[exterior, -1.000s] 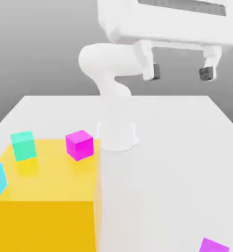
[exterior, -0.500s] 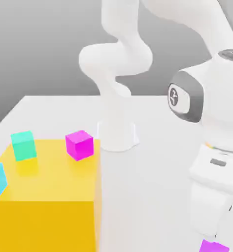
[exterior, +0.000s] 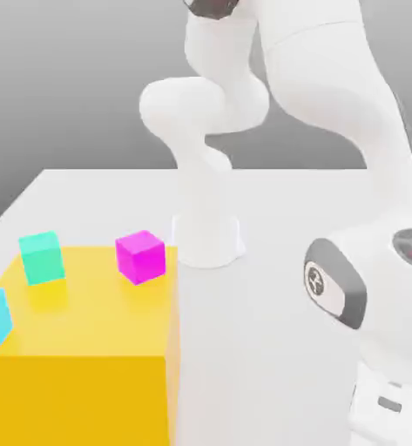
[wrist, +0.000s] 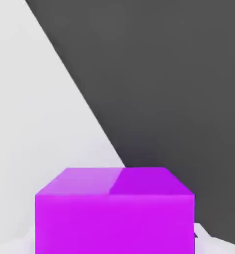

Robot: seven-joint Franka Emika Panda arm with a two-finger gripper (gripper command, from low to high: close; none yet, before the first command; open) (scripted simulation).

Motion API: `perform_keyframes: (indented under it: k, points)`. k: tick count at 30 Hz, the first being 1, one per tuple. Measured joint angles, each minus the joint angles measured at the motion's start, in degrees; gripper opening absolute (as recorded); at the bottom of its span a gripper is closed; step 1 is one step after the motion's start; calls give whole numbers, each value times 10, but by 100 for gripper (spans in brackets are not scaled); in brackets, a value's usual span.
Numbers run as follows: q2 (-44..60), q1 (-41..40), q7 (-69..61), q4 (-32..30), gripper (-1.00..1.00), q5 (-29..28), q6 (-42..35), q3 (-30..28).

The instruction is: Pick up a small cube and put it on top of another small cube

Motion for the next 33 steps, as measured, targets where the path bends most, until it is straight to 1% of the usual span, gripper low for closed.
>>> perform_keyframes:
  k: [3,10,14,25,27,29,30,33]
  points:
    - [-61,-12,21,-18,-100,19,-42,-8]
    - [-207,-51,145,-70,-100,49,-135,-62]
    - [-290,-98,229,-100,-100,48,-188,-80]
    - [-519,-206,473,-182,-100,34,-334,-102]
    - [-526,-217,491,-206,-100,33,-316,-104]
    - [-513,-221,495,-235,-100,33,-274,-104]
    - [-506,-222,495,-248,100,33,-254,-104]
    - [-506,-222,495,-248,100,34,-254,-104]
